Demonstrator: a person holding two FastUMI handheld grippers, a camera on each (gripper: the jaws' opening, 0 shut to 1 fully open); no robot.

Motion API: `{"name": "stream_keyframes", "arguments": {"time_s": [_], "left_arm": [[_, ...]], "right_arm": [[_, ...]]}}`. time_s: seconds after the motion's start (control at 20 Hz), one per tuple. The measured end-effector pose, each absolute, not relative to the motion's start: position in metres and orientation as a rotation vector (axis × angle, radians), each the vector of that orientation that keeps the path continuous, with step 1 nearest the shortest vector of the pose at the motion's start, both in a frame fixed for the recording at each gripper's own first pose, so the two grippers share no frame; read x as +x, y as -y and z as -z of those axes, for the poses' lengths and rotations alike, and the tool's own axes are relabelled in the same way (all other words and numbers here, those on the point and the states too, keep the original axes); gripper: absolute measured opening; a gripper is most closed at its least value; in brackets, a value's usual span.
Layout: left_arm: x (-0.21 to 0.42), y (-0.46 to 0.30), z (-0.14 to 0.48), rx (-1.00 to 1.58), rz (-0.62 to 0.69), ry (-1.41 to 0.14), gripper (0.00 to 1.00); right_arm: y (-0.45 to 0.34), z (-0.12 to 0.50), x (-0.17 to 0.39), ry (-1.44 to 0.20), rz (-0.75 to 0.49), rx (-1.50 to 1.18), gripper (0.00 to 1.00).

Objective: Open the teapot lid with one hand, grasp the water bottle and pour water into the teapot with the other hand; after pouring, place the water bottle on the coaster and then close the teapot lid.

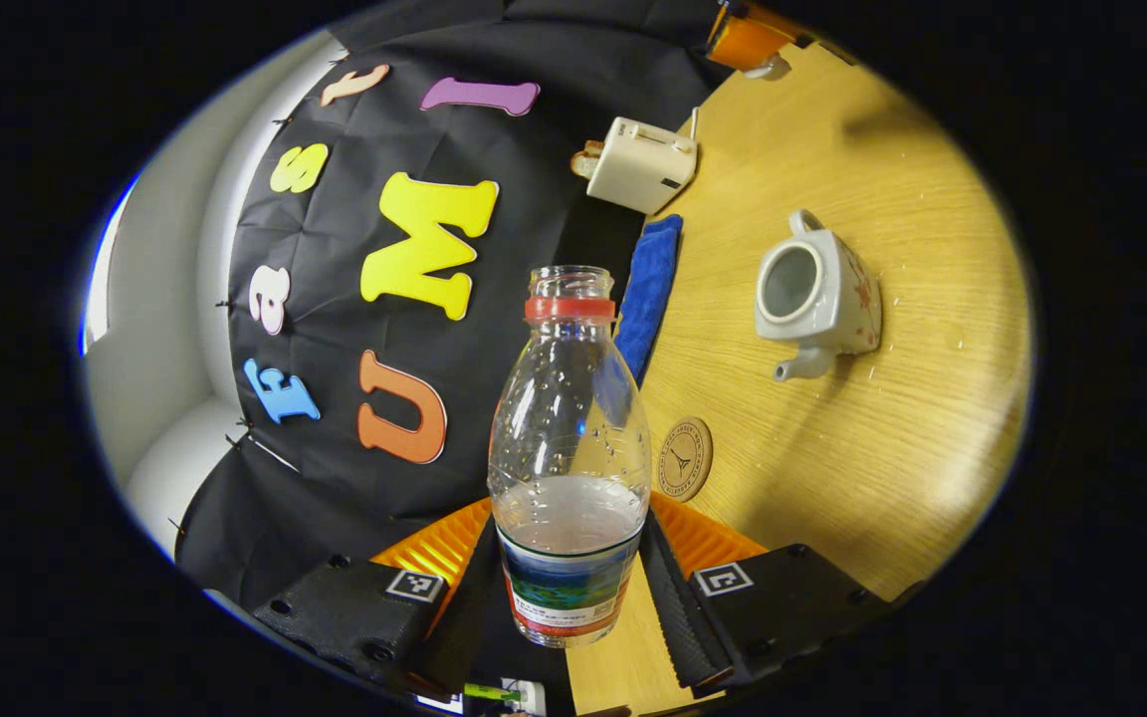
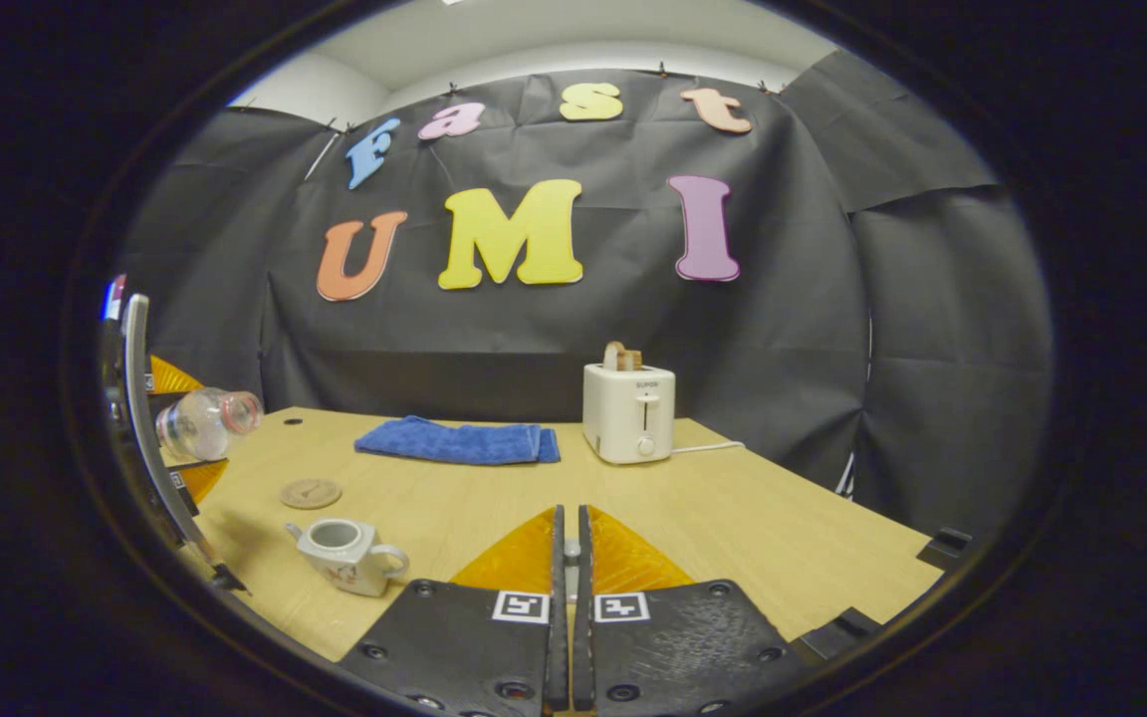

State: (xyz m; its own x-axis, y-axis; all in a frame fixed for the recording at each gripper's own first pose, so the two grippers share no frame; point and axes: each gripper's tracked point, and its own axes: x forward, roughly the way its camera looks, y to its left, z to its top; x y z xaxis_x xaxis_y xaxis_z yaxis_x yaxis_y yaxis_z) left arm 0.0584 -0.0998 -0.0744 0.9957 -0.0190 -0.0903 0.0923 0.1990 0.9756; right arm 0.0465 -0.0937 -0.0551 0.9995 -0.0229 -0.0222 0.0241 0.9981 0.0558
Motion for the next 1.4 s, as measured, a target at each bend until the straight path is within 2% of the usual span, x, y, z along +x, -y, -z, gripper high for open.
{"name": "stream_keyframes", "arguments": {"time_s": [0.2,0.25,0.3,0.5,1.4], "left_arm": [[0.059,0.1,0.08,1.476,0.08,-0.084,0.76],[0.058,0.101,0.082,1.508,0.078,-0.087,0.76],[0.057,0.102,0.084,1.546,0.075,-0.085,0.76],[0.059,0.105,0.089,1.676,0.074,-0.088,0.76],[0.061,0.126,0.074,1.928,0.044,-0.077,0.76]], "right_arm": [[0.085,0.052,0.044,-0.025,-0.017,0.083,0.02],[0.088,0.05,0.044,-0.018,-0.01,0.078,0.05],[0.091,0.049,0.044,-0.01,0.001,0.068,0.02],[0.092,0.047,0.042,-0.006,0.001,0.074,0.02],[0.104,0.041,0.041,0.014,0.04,0.055,0.02]]}}
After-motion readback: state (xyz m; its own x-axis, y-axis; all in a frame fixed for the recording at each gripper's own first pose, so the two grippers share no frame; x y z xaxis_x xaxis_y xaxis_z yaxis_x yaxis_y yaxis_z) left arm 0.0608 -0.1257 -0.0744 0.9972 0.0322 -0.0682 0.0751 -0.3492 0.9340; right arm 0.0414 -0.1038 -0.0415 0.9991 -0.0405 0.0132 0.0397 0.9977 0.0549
